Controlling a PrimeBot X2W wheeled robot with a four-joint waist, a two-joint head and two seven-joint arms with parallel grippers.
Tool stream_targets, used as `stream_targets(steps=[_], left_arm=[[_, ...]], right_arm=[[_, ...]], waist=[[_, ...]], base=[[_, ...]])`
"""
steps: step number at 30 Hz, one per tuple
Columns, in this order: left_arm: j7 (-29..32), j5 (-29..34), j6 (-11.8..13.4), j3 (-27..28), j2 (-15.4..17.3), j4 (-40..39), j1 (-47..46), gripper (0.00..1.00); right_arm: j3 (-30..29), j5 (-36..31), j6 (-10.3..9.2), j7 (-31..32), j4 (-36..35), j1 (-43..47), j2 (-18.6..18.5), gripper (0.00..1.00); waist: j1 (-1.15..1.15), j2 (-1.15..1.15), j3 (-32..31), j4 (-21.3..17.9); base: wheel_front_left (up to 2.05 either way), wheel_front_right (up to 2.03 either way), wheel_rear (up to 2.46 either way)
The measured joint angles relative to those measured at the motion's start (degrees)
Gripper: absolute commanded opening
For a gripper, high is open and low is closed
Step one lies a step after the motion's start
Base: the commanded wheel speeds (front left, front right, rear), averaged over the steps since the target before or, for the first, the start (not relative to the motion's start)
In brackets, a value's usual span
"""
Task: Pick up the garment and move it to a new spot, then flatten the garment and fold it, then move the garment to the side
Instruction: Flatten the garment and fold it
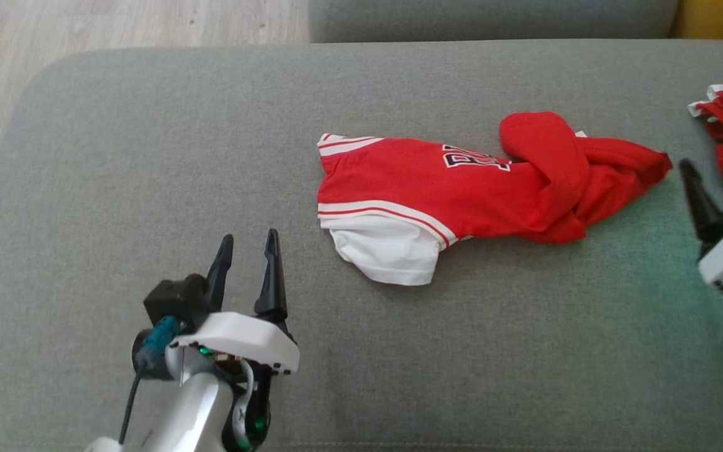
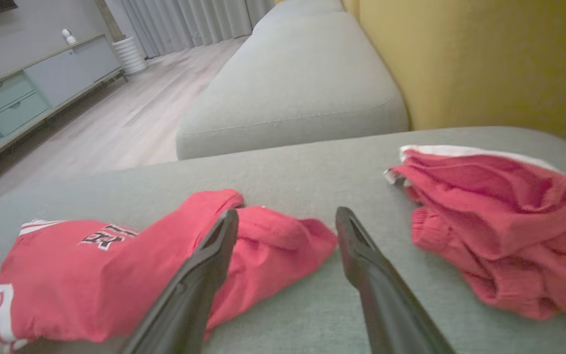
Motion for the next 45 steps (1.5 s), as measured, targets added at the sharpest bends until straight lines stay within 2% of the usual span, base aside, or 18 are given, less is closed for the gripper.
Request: stream_targets(steps=[4, 8, 15, 23, 29, 32, 33, 35, 36, 42, 45], left_arm=[[0.00, -0.11, -0.01, -0.32, 0.01, 0.07, 0.36, 1.00], [0.00, -0.74, -0.04, -1.88, 0.01, 0.13, 0.07, 1.00], [-0.01, -1.69, 0.60, -4.17, 0.00, 0.24, -2.20, 1.00], [0.00, -2.04, 2.18, -5.76, -0.03, -0.46, -3.13, 1.00], [0.00, -2.04, 2.63, -5.90, -0.03, -1.54, -3.13, 1.00], [0.00, -2.05, 2.64, -5.90, -0.03, -1.74, -3.13, 1.00], [0.00, -2.05, 2.65, -5.90, -0.03, -1.74, -3.13, 1.00], [-0.01, -2.05, 2.88, -5.84, -0.03, -1.71, -3.13, 1.00], [0.00, -2.05, 2.89, -5.79, -0.03, -1.70, -3.13, 1.00], [-0.01, -2.04, 2.85, -5.59, -0.03, -1.08, -3.13, 1.00], [0.00, -2.03, 2.45, -5.22, -0.03, 0.14, -3.11, 1.00]], right_arm=[[-0.15, 0.14, 0.00, 0.85, -1.71, -0.48, 1.46, 1.00], [-0.71, 0.73, 0.00, 5.39, -0.79, -5.14, 3.46, 1.00], [0.13, 3.05, 0.00, 19.79, 8.79, -17.59, 4.13, 1.00], [0.73, 6.34, 0.00, 35.28, 19.82, -24.55, 1.44, 1.00], [2.04, 6.37, 0.00, 40.75, 24.54, -26.74, 1.13, 1.00], [2.32, 6.19, 0.00, 41.13, 26.22, -27.34, 1.26, 1.00], [2.32, 6.21, 0.00, 41.07, 26.57, -27.60, 1.48, 0.89], [2.48, 6.16, 0.00, 40.08, 26.41, -28.03, 2.12, 0.24], [2.43, 6.23, 0.00, 38.76, 26.15, -28.02, 2.68, 0.00], [3.20, 6.34, 0.00, 33.75, 23.46, -27.85, 3.68, 0.00], [4.63, 6.34, 0.00, 29.91, 19.98, -26.69, 3.87, 0.00]], waist=[[0.00, 0.00, 0.71, 0.48], [0.00, 0.00, 1.69, 1.60], [0.00, 0.00, 4.47, 5.60], [0.00, 0.00, 8.28, 12.12], [0.01, 0.00, 10.50, 15.33], [0.00, 0.00, 11.04, 15.72], [0.00, 0.00, 11.06, 15.65], [0.01, 0.00, 10.90, 15.39], [0.00, 0.00, 10.79, 15.16], [0.00, 0.00, 9.78, 13.82], [0.00, 0.00, 8.23, 12.20]], base=[[0.00, 0.00, 0.00], [0.00, 0.00, 0.00], [0.00, 0.00, 0.00], [0.00, 0.00, 0.00], [0.00, 0.00, 0.00], [0.00, 0.00, 0.00], [0.00, 0.00, 0.00], [0.00, 0.00, 0.00], [0.00, 0.00, 0.00], [0.00, 0.00, 0.00], [0.00, 0.00, 0.00]])
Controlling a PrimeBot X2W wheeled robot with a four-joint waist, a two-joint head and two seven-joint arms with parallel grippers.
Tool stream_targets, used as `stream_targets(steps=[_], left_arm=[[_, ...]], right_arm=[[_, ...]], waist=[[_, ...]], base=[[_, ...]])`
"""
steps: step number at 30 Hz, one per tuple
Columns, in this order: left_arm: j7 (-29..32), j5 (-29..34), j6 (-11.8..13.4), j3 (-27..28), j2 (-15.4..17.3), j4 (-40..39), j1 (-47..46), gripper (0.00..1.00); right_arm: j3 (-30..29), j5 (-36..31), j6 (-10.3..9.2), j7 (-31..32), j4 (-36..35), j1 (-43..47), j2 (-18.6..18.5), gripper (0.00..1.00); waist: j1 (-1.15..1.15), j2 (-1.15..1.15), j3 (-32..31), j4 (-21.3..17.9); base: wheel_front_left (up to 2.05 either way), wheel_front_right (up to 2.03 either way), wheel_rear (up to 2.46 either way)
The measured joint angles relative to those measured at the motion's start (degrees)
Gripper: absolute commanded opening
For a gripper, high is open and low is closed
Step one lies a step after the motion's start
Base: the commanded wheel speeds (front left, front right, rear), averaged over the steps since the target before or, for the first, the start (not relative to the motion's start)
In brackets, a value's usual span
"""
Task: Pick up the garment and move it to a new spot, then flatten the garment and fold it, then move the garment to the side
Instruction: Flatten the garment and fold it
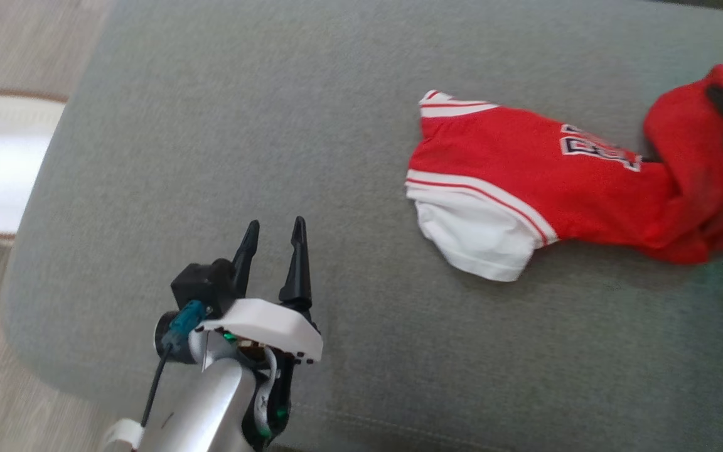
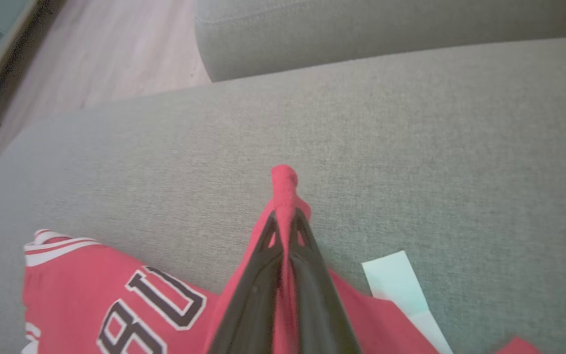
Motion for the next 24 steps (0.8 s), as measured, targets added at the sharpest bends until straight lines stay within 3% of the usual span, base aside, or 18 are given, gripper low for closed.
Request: stream_targets(steps=[7, 11, 17, 24], left_arm=[[-0.01, 0.14, -1.43, 2.55, 0.00, 2.07, 0.44, 1.00], [0.00, 0.63, -2.01, 4.07, 0.08, 2.76, 2.15, 1.00], [0.00, 0.69, -2.48, 6.72, 0.37, 2.92, 4.66, 1.00], [0.00, 1.23, -2.48, 9.14, 0.71, 1.90, 5.72, 1.00]], right_arm=[[3.59, 0.69, 0.00, -2.38, -7.11, 1.80, -0.02, 0.00], [6.34, 0.74, 0.00, -1.92, -13.39, 4.31, -2.26, 0.00], [7.33, 1.00, 0.00, 1.79, -25.82, 10.84, -9.66, 0.00], [2.86, 3.20, 0.00, 9.42, -36.37, 26.67, -19.36, 0.00]], waist=[[0.00, 0.00, -4.32, -4.14], [0.00, 0.00, -6.74, -7.38], [0.00, 0.00, -9.69, -12.49], [0.00, 0.00, -11.33, -17.34]], base=[[0.00, 0.00, 0.00], [0.00, 0.00, 0.00], [0.00, 0.00, 0.00], [0.00, 0.00, 0.00]])
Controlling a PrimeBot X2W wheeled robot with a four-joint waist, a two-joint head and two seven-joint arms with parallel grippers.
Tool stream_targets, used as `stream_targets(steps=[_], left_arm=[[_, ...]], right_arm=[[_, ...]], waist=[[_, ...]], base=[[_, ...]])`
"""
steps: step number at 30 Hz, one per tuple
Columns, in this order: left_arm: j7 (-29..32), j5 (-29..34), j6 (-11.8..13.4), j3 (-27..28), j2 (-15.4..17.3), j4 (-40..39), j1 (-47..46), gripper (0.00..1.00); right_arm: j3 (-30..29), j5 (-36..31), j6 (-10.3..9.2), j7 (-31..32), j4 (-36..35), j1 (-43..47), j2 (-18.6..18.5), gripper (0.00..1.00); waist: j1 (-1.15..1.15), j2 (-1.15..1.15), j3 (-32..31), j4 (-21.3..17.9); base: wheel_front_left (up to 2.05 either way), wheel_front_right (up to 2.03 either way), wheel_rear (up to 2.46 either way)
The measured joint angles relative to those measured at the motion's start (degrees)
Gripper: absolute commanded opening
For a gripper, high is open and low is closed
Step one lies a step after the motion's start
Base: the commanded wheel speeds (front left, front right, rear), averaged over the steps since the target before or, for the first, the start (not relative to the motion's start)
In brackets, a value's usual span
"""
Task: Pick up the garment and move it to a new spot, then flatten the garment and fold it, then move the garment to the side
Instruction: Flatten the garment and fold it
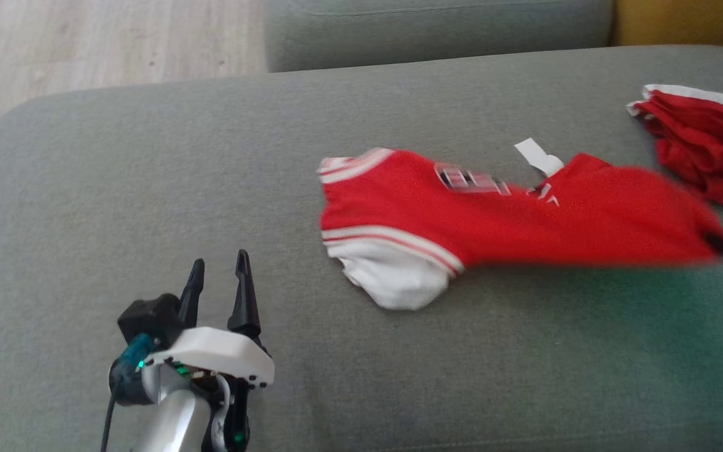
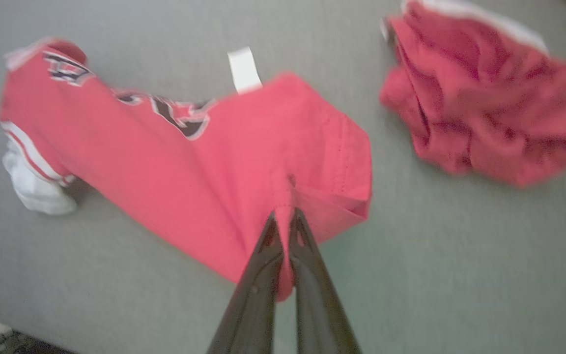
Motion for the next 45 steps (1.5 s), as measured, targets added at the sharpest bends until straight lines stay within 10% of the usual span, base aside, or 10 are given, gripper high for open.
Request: stream_targets(steps=[7, 8, 9, 25, 33, 41, 45], left_arm=[[0.00, 0.40, -0.54, 0.03, -0.03, 0.10, 0.22, 1.00], [0.00, 0.38, -0.56, 0.03, -0.02, 0.25, 0.21, 1.00], [0.00, 0.38, -0.84, 0.00, -0.05, 0.45, 0.20, 1.00], [2.89, -0.24, -3.15, -0.62, 0.48, 1.52, -0.29, 1.00], [31.75, -7.57, -9.84, -5.06, 2.92, 3.96, -13.82, 1.00], [58.35, -16.51, -10.01, -6.09, 3.07, 12.91, -21.25, 1.00], [61.62, -16.59, -9.16, -6.73, 3.28, 16.24, -22.42, 1.00]], right_arm=[[-6.38, -2.70, 0.00, 3.24, 0.58, 13.38, 1.89, 0.00], [-7.67, -3.64, 0.00, 3.23, 1.15, 14.23, 3.57, 0.81], [-8.71, -4.81, 0.00, 3.20, 1.85, 14.86, 5.05, 1.00], [-40.74, -21.58, 0.00, -20.34, -18.93, 23.38, 25.65, 1.00], [-41.07, -27.62, 0.00, -29.98, -21.80, 26.82, 34.95, 1.00], [-36.99, -27.54, 0.00, -32.88, -17.74, 26.19, 38.06, 1.00], [-36.10, -27.35, 0.00, -33.64, -16.77, 25.24, 38.27, 1.00]], waist=[[0.00, 0.00, 0.19, -1.12], [0.00, 0.00, 0.15, -1.06], [0.00, 0.00, 0.11, -0.97], [0.00, 0.00, -0.99, -0.27], [0.00, 0.00, 0.32, -2.58], [0.00, 0.00, 1.21, -7.33], [0.00, 0.00, 1.52, -9.35]], base=[[0.00, 0.00, 0.00], [0.00, 0.00, 0.00], [0.00, 0.00, 0.00], [0.00, 0.00, 0.00], [0.00, 0.00, 0.00], [0.00, 0.00, 0.00], [0.00, 0.00, 0.00]])
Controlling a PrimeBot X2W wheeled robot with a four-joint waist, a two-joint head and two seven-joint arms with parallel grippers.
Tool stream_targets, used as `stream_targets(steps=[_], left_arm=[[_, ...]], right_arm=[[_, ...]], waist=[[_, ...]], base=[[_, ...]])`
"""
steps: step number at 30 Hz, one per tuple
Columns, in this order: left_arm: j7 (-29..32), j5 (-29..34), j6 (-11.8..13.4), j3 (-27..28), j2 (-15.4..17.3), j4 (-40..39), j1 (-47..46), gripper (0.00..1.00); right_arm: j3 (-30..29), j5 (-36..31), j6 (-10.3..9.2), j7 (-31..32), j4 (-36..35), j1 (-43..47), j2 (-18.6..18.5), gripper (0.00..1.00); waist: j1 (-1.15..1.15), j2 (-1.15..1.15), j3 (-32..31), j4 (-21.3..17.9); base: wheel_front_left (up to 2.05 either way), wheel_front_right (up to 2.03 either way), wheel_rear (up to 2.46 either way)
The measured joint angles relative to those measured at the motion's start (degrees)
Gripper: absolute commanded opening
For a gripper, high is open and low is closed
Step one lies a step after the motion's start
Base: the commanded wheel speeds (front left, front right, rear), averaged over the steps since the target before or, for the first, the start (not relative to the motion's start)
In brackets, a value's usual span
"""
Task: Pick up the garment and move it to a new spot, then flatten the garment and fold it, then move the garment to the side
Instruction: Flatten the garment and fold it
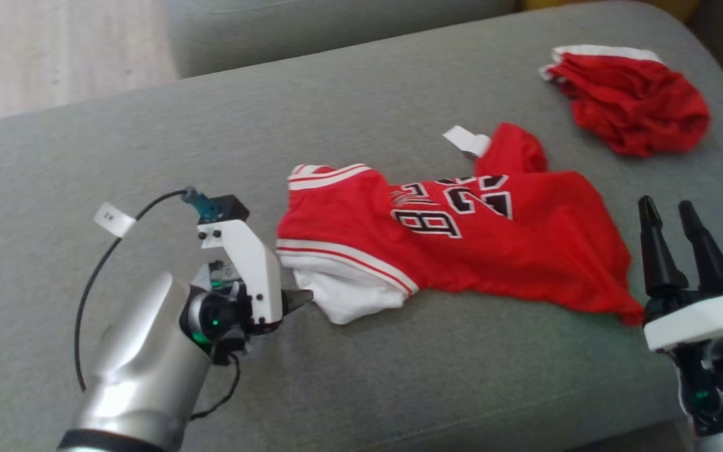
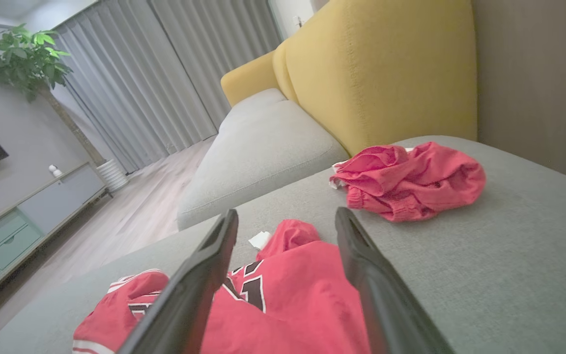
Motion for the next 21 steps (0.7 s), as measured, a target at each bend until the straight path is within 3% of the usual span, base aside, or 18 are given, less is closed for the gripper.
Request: stream_targets(steps=[7, 8, 11, 12, 21], left_arm=[[0.23, -0.26, 1.19, 0.32, -0.18, 6.92, -3.41, 0.99], [0.21, -0.27, 1.18, 0.53, -0.38, 7.80, -3.99, 0.88], [-1.11, -0.09, 1.21, 0.55, -0.59, 10.70, -5.57, 0.17], [-1.21, -0.13, 1.16, 0.67, -0.68, 11.59, -5.90, 0.00], [-0.48, -1.97, -3.53, 0.81, -1.64, 13.93, -7.61, 0.00]], right_arm=[[1.18, 0.75, 0.00, -1.30, 2.34, -0.70, -0.04, 1.00], [1.23, 0.93, 0.00, -1.51, 2.58, -0.73, -0.05, 1.00], [1.45, 1.13, 0.00, -1.66, 3.12, -0.87, -0.05, 1.00], [1.52, 1.27, 0.00, -1.70, 3.31, -1.02, -0.05, 1.00], [0.77, 1.22, 0.00, -1.94, 4.60, -1.70, -0.18, 1.00]], waist=[[0.00, 0.00, 0.86, -3.49], [0.00, 0.00, 1.01, -3.68], [0.00, 0.00, 1.22, -3.85], [0.00, 0.00, 1.22, -3.79], [0.00, 0.00, -0.19, -0.74]], base=[[0.00, 0.00, 0.00], [0.00, 0.00, 0.00], [0.00, 0.00, 0.00], [0.00, 0.00, 0.00], [0.00, 0.00, 0.00]])
